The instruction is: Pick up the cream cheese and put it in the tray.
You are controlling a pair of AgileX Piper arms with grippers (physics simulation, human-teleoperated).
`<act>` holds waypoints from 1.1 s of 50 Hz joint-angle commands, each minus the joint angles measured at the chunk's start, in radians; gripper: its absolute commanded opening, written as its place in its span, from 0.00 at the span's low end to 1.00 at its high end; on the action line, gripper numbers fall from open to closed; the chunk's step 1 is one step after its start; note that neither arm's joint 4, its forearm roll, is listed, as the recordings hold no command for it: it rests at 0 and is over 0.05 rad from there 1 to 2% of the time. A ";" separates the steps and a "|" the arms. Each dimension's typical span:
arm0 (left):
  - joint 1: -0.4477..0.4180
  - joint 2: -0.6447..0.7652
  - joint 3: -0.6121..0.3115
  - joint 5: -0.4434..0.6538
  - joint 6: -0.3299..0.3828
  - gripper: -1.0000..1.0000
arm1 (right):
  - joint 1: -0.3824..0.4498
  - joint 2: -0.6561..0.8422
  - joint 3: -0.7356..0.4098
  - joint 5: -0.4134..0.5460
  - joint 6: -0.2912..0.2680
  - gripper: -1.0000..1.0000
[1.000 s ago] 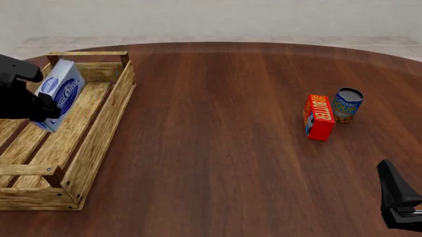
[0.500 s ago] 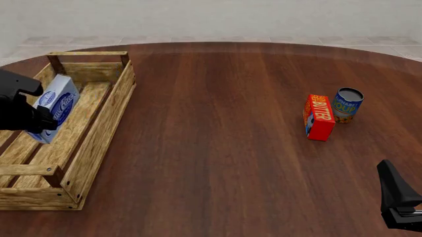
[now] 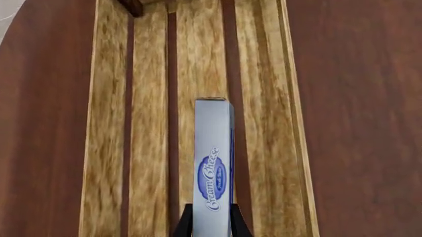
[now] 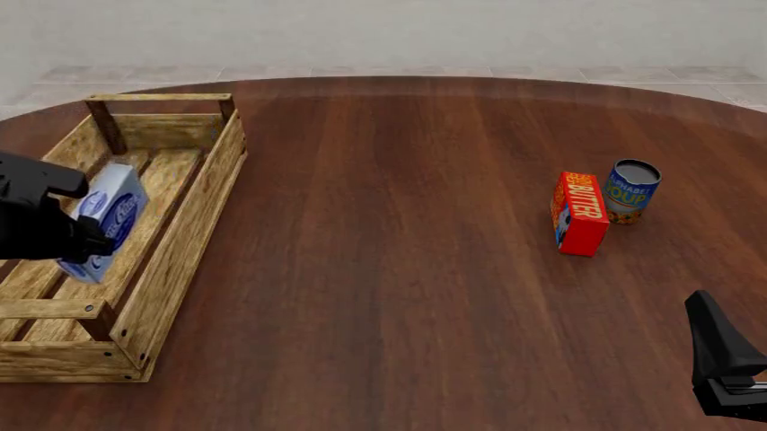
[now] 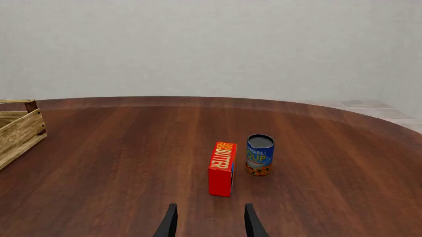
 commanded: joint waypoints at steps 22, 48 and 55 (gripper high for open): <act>0.020 0.077 0.059 -0.096 -0.030 0.00 | 0.000 0.000 0.000 0.000 0.000 1.00; 0.022 0.113 0.071 -0.134 -0.021 0.00 | 0.000 0.000 0.000 0.000 0.000 1.00; 0.015 0.128 0.079 -0.159 -0.012 1.00 | 0.000 0.000 0.000 0.000 0.000 1.00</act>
